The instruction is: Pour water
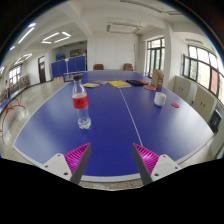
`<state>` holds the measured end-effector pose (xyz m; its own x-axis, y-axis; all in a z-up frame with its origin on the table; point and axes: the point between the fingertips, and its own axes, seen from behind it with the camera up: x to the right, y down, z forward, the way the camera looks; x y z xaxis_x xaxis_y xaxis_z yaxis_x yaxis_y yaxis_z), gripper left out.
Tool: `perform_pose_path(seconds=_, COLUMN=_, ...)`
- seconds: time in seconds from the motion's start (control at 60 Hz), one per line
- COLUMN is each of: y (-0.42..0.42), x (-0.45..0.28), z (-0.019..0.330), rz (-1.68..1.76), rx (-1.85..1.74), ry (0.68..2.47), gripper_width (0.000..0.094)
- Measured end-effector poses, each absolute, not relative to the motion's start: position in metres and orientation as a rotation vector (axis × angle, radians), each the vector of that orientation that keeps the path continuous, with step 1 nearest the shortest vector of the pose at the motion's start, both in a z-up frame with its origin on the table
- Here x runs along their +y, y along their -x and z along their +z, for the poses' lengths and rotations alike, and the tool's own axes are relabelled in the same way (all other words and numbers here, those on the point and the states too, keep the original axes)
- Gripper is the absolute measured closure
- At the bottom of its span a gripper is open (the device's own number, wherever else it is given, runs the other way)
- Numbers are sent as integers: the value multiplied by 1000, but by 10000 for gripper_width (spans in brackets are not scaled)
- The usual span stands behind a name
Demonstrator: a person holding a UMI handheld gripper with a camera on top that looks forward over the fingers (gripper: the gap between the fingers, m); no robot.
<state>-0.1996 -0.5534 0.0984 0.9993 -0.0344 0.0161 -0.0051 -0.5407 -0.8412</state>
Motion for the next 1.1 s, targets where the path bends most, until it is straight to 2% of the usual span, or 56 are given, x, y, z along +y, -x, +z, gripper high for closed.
perform_pose_path(seconds=0.2, y=310, x=-425, z=99, rz=62, rx=-70, ry=2023, gripper_width=79)
perform_pose_path(seconds=0.433, y=326, x=-319, z=95, rz=35, rx=-33, ry=1915, gripper_width=102)
perform_pose_path(seconds=0.5, y=327, x=-300, z=94, rz=25, rx=-48, ry=1878, gripper_width=205)
perform_pose_path(seconds=0.567, y=326, x=-291, z=104, rz=-9, rx=-42, ry=1837, gripper_width=409)
perform_pose_path(seconds=0.767, y=322, x=-292, z=108, rz=50, rx=-23, ry=1818, gripper_width=587)
perform_pose_path(seconds=0.85, y=326, x=-291, z=105, rz=101, rx=-47, ry=1828, gripper_width=586)
perform_pose_path(seconds=0.95, y=327, x=-289, z=130, rz=178, rx=-54, ry=1815, gripper_width=586)
perform_pose_path(seconds=1.1, y=310, x=-276, z=211, rz=442, rx=12, ry=1719, gripper_width=586)
